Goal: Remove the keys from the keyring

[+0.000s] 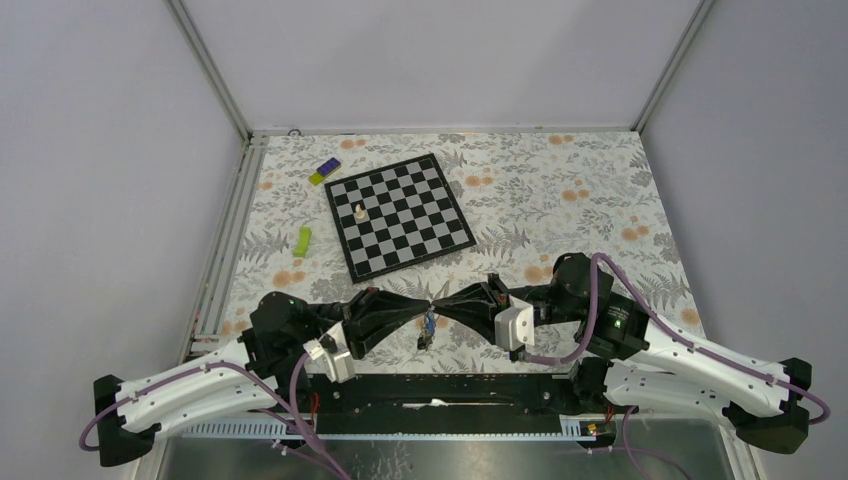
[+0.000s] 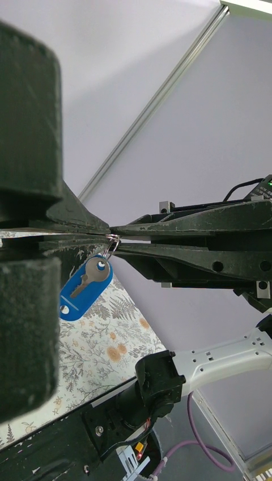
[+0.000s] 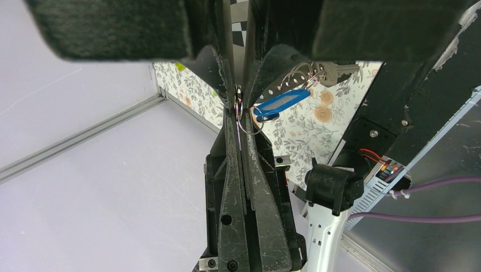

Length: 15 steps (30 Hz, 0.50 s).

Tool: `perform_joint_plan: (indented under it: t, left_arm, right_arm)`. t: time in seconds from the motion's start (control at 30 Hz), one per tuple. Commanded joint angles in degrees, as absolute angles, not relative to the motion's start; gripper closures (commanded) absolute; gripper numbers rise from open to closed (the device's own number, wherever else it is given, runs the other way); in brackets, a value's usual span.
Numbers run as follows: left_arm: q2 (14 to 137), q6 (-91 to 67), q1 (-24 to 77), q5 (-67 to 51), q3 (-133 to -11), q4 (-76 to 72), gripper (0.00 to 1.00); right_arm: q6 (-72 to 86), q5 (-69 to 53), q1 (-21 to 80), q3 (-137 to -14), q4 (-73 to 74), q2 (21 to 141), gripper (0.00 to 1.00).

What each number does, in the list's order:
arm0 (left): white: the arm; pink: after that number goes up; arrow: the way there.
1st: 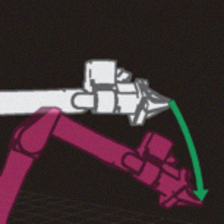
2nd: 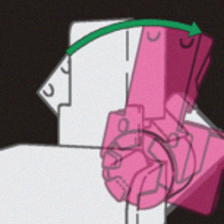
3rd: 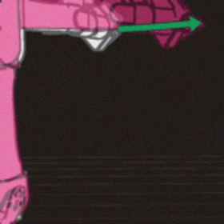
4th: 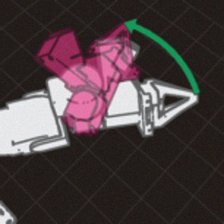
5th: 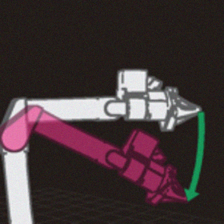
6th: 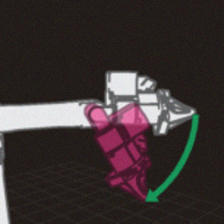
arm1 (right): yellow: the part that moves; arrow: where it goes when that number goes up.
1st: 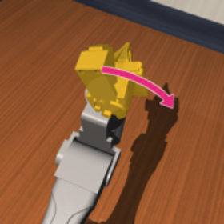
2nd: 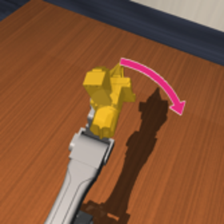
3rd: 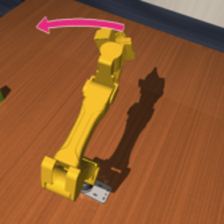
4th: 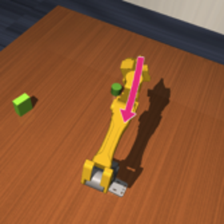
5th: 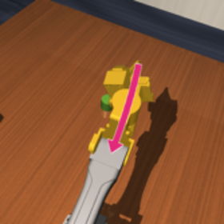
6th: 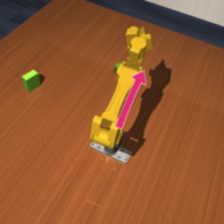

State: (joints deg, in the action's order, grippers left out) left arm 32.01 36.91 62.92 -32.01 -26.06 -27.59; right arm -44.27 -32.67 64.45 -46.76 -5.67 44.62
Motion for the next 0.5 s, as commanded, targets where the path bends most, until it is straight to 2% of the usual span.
perform_joint_plan:
  t: [0.0,0.17,0.33,0.47]
  left_arm:
    - [31.9,36.2,62.8,-32.8,-26.4,-32.6,1.0]
    - [31.8,36.1,62.9,-32.6,-26.4,-32.4,1.0]
    - [31.9,36.0,62.8,-32.6,-26.4,-32.4,1.0]
    - [31.7,36.0,62.8,-32.4,-26.4,-32.1,1.0]
  right_arm:
    - [-44.3,-33.6,64.5,-48.3,-7.6,44.7,0.84]
    - [-44.8,-33.1,64.5,-48.3,-7.3,44.5,0.88]
    - [-44.8,-33.8,64.5,-48.7,-7.4,44.6,1.0]
    - [-44.9,-34.3,64.5,-48.3,-7.9,44.4,1.0]
